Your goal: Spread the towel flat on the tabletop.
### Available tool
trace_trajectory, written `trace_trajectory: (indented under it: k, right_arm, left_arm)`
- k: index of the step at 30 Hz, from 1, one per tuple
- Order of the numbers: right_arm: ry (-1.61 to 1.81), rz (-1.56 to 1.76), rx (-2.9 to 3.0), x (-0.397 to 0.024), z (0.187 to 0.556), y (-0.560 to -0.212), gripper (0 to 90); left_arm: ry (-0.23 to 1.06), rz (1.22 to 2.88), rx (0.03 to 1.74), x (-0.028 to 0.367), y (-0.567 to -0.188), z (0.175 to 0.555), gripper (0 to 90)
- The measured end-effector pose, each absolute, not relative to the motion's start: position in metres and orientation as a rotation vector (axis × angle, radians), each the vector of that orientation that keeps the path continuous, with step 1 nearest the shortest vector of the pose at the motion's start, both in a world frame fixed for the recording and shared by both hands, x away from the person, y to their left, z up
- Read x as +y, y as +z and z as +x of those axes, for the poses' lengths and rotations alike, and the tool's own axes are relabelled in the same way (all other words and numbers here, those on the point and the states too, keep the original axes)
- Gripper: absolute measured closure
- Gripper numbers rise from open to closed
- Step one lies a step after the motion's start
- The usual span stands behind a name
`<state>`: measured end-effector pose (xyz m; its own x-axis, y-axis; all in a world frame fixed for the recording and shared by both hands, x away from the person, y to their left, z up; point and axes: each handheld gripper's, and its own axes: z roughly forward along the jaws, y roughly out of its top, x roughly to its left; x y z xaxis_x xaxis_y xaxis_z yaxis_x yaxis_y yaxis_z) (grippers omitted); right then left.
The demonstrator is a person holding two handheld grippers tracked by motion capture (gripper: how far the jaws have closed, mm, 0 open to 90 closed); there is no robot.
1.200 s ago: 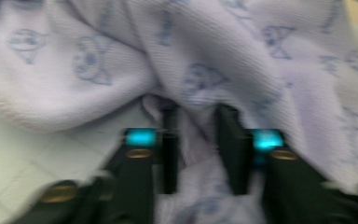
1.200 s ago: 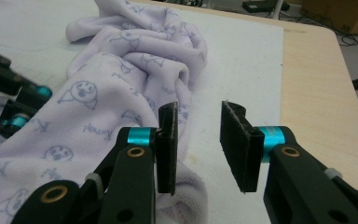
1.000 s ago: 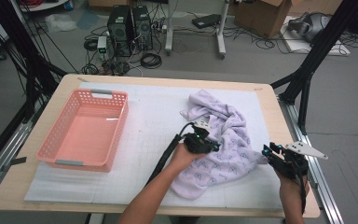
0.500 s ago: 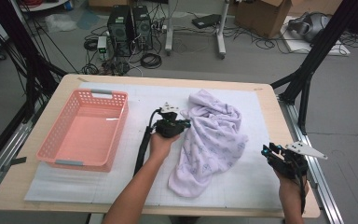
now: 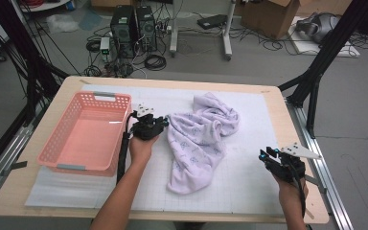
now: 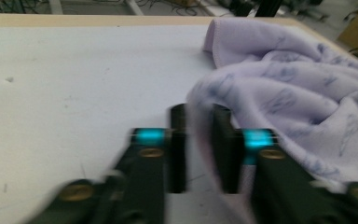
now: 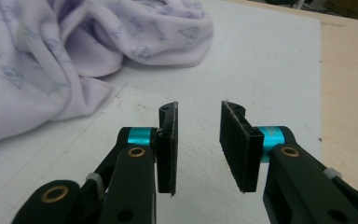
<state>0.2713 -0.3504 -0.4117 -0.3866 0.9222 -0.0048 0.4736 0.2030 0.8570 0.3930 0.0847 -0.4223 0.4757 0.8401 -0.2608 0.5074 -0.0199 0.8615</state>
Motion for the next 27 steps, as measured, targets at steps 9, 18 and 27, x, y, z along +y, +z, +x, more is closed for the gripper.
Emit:
trace_trajectory:
  k: [9,18,27]
  right_arm:
    - [1.122,1.158,2.163,-0.308,0.296,-0.425,68.9]
    - [1.065,1.089,2.357,-0.260,0.326,-0.445,75.0]
    - [1.070,1.260,2.029,-0.286,0.337,-0.423,86.2]
  left_arm:
    - [0.398,1.746,0.998,0.080,-0.413,0.364,49.6]
    - [0.277,1.846,0.921,0.076,-0.433,0.343,49.6]
    - [0.209,1.952,0.858,0.053,-0.443,0.331,43.8]
